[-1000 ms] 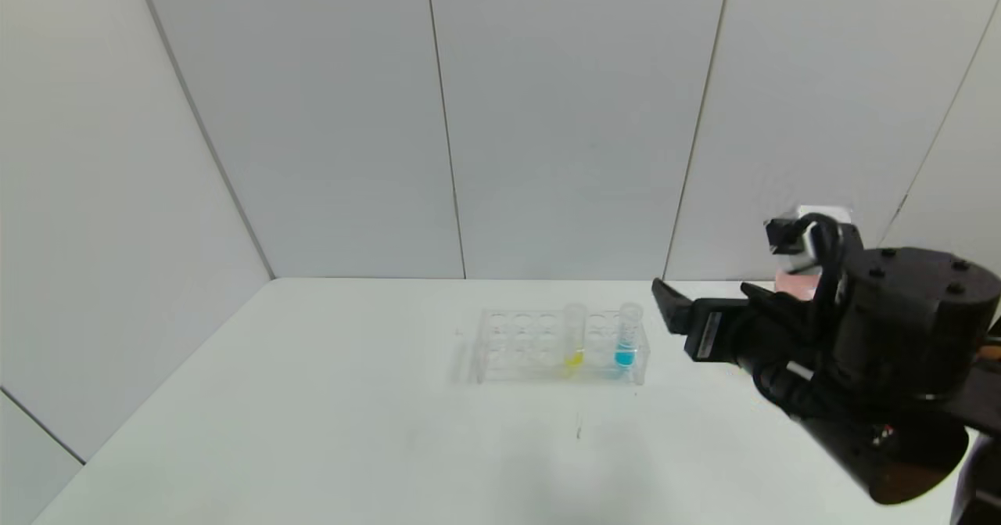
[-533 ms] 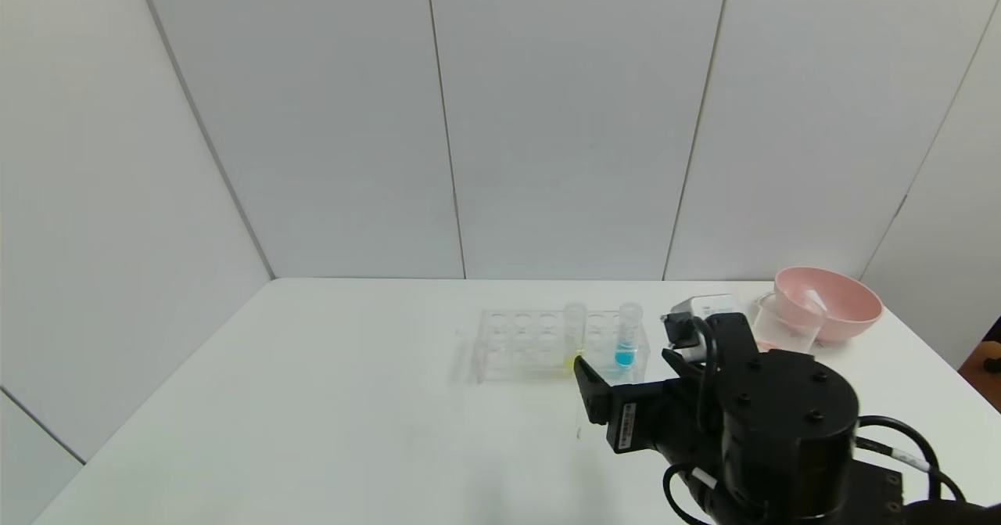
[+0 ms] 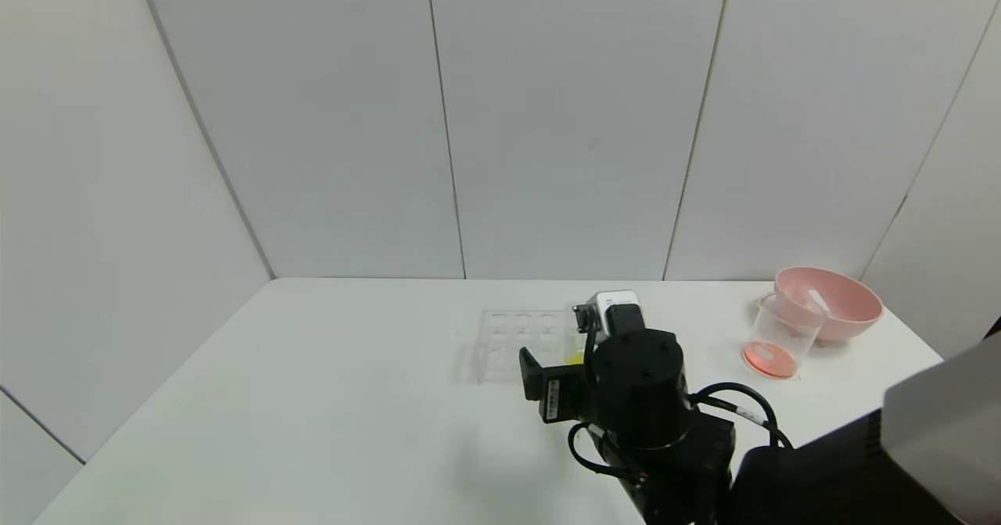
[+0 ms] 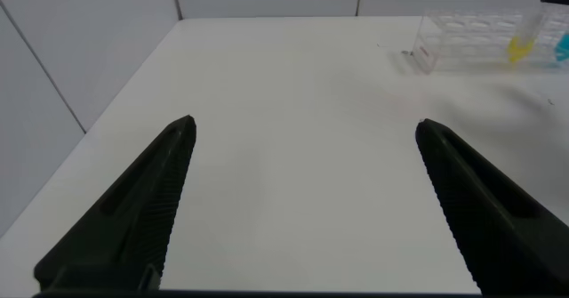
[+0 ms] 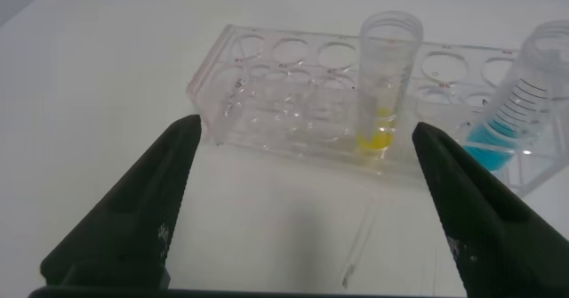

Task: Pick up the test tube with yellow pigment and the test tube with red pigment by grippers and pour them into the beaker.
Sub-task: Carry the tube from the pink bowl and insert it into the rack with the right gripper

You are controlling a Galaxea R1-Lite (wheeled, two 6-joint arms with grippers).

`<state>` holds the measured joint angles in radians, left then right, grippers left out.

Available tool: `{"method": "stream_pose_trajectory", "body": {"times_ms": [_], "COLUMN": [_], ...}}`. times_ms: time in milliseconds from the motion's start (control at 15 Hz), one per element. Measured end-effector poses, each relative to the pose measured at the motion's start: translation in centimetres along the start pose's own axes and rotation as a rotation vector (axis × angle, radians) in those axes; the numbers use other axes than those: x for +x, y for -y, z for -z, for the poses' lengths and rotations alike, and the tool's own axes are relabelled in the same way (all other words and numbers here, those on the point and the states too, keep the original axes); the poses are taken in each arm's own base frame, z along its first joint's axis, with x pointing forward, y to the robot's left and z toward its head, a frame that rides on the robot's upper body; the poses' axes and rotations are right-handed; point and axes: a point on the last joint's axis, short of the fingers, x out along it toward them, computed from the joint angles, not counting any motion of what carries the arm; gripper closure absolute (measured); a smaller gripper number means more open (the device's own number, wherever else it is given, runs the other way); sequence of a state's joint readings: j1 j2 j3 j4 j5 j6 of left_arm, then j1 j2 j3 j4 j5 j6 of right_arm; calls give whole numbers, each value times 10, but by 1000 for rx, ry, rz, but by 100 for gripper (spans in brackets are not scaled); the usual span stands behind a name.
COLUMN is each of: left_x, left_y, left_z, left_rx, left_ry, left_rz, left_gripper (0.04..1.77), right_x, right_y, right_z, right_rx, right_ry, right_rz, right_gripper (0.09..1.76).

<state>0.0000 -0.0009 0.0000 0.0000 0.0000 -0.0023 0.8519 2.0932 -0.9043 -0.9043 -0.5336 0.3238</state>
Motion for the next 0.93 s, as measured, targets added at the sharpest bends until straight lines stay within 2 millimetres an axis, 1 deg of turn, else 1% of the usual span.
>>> {"method": "stream_pose_trajectory", "body": {"times_ms": [133,267,333,533,600,733,800,933], "left_x": [0,0,0,0,0,0,0,0], "left_y": [0,0,0,0,0,0,0,0], "left_z": [0,0,0,0,0,0,0,0], "left_rx": [0,0,0,0,0,0,0,0], "left_ry": [0,0,0,0,0,0,0,0], "left_rz": [0,0,0,0,0,0,0,0], "left_gripper": [5,5,5,5,5,5,5,5], "right_x": [25,43,50,61,63,65,66,66], "right_y": [3,8,10,14,15,15,16,16], "right_z": [4,6,7,9,10,12,12,13], "right_rx": [-17,-28,-32,-34,-34,-35,-34,-35], "right_ry": [-8,-11,-17,-26,-29,-33,-33,-34], "right_rz": [16,41,53,74,72,69,71,74], "right_gripper": [15,15,15,16,39,67,81,101]}}
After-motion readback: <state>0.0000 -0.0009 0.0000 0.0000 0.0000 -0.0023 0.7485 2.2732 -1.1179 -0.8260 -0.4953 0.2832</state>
